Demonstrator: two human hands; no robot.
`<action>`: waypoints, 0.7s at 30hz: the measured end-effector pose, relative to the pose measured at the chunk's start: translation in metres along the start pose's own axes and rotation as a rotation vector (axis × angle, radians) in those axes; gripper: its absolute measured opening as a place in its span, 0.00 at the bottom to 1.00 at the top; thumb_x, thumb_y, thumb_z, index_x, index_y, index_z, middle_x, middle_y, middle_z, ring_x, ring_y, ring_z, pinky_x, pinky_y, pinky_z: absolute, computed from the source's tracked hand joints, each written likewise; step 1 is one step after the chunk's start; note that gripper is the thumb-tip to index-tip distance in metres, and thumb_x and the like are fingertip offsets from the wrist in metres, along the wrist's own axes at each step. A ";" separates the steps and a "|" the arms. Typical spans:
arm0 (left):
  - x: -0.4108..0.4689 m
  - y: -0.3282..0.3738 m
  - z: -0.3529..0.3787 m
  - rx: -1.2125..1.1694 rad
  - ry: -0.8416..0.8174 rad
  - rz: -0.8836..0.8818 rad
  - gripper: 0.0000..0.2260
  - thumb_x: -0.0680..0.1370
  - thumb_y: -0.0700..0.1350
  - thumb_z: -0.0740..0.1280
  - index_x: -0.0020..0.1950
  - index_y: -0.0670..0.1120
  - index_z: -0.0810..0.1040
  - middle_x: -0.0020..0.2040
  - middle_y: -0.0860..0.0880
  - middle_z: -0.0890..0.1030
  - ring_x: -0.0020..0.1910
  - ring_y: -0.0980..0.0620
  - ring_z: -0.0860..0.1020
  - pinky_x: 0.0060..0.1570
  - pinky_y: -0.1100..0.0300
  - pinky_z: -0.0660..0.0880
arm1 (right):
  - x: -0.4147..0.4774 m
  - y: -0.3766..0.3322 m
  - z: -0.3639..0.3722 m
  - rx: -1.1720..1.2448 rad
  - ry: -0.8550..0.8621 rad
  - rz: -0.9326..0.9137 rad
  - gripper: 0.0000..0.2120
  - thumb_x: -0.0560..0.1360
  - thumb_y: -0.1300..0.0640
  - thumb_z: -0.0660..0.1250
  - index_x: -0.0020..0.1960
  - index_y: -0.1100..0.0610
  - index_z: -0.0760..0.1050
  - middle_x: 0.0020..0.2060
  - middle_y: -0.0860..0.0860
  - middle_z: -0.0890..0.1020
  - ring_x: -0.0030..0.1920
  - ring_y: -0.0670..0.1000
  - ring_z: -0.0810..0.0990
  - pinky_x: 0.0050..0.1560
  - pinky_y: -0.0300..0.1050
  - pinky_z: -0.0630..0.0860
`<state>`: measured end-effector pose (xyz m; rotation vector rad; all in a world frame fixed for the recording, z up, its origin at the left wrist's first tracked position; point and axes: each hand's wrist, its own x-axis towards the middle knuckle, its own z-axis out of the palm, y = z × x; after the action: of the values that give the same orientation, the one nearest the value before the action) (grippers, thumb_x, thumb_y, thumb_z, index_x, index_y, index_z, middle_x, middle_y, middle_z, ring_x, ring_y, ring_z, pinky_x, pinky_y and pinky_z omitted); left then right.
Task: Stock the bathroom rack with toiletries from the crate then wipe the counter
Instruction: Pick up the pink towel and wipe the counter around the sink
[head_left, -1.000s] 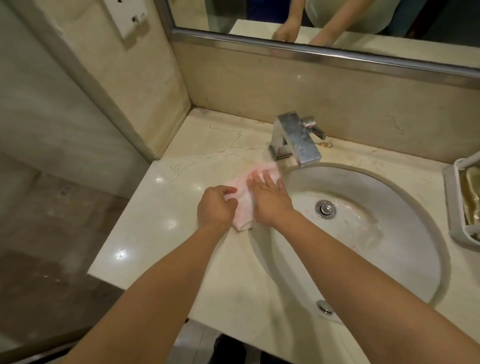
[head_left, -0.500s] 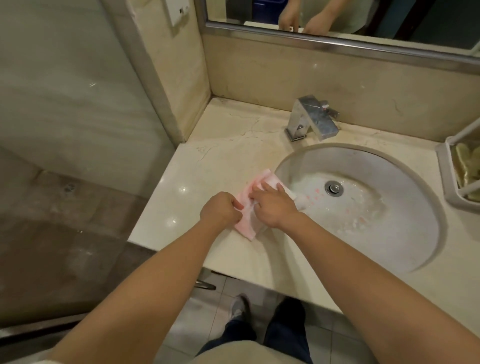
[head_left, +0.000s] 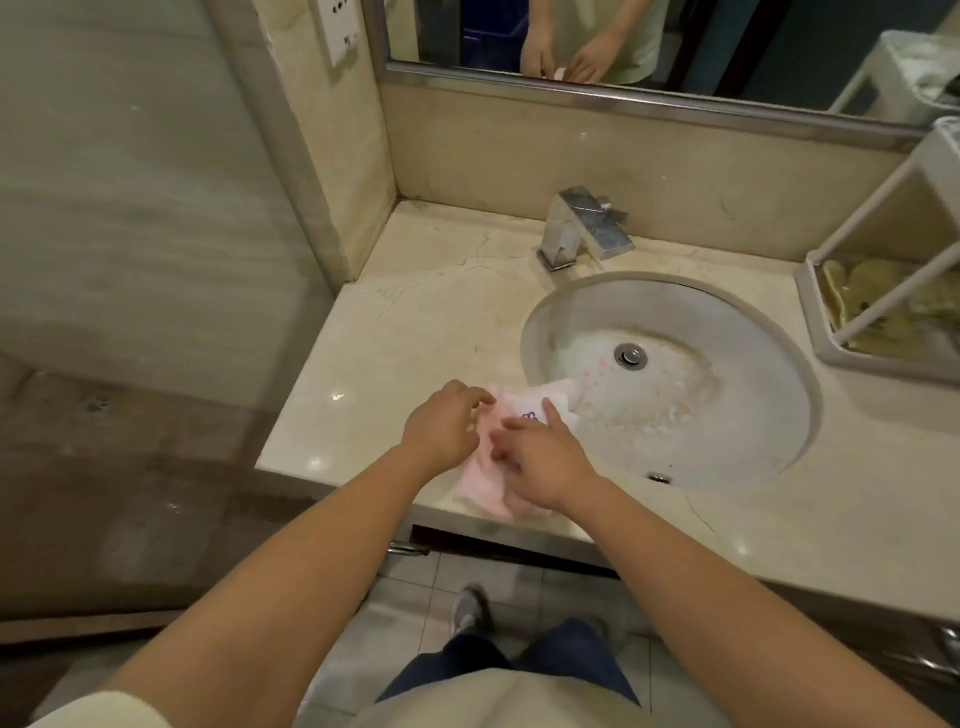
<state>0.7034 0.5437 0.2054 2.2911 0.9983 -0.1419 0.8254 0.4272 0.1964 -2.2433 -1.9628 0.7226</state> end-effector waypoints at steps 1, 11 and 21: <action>-0.001 0.001 0.005 0.049 -0.008 0.069 0.21 0.76 0.38 0.63 0.68 0.52 0.74 0.63 0.50 0.72 0.59 0.49 0.74 0.57 0.52 0.74 | -0.007 0.003 0.002 -0.007 -0.005 -0.016 0.14 0.75 0.57 0.60 0.58 0.50 0.78 0.61 0.47 0.79 0.71 0.47 0.67 0.75 0.53 0.34; -0.018 0.038 0.047 0.441 0.009 0.395 0.19 0.75 0.56 0.66 0.64 0.54 0.78 0.64 0.52 0.72 0.67 0.50 0.65 0.64 0.56 0.63 | -0.078 0.049 0.004 -0.127 -0.030 -0.084 0.15 0.74 0.61 0.60 0.50 0.47 0.81 0.60 0.44 0.80 0.73 0.40 0.63 0.75 0.48 0.31; -0.028 0.130 0.097 0.532 -0.122 0.323 0.10 0.77 0.53 0.65 0.53 0.54 0.83 0.50 0.53 0.84 0.51 0.50 0.80 0.46 0.59 0.72 | -0.171 0.094 0.017 -0.153 0.155 0.146 0.08 0.78 0.53 0.59 0.50 0.50 0.78 0.70 0.55 0.73 0.76 0.45 0.59 0.76 0.53 0.33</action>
<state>0.7879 0.4025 0.2029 2.8482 0.5582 -0.4505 0.8927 0.2432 0.1986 -2.4679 -1.8555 0.4077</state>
